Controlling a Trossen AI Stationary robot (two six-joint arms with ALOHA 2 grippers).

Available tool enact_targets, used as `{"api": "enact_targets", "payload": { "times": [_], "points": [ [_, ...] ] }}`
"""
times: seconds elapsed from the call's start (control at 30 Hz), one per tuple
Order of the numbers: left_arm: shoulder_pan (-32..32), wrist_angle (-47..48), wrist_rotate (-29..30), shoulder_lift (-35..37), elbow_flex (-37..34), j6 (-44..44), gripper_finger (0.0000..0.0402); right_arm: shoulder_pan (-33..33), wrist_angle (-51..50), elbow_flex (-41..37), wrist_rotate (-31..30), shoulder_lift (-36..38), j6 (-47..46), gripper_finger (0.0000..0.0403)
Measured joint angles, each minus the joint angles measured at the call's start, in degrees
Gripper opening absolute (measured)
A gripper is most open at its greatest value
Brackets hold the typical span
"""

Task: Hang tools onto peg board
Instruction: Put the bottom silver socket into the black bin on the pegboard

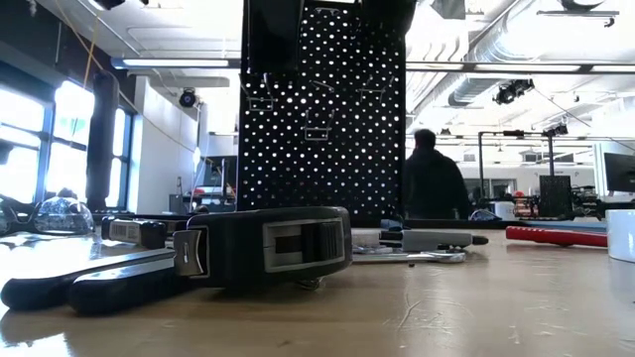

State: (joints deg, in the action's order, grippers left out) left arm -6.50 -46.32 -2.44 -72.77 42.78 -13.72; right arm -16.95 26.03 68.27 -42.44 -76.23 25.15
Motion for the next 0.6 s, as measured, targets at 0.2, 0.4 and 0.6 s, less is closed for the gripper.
{"api": "enact_targets", "payload": {
  "times": [0.2,0.4,0.6],
  "points": [
    [0.0,1.9,0.1,0.0,0.0,0.0,0.0193,4.1,-2.9,2.0,-6.8,1.1,0.4,0.0112],
    [0.0,4.4,0.2,0.0,0.0,0.1,0.0193,8.5,-10.8,5.7,-9.8,0.9,-4.7,0.0112],
    [0.0,6.3,0.2,0.0,0.0,0.2,0.0193,13.2,-19.2,7.0,-10.5,0.9,-13.3,0.0112]
  ]
}}
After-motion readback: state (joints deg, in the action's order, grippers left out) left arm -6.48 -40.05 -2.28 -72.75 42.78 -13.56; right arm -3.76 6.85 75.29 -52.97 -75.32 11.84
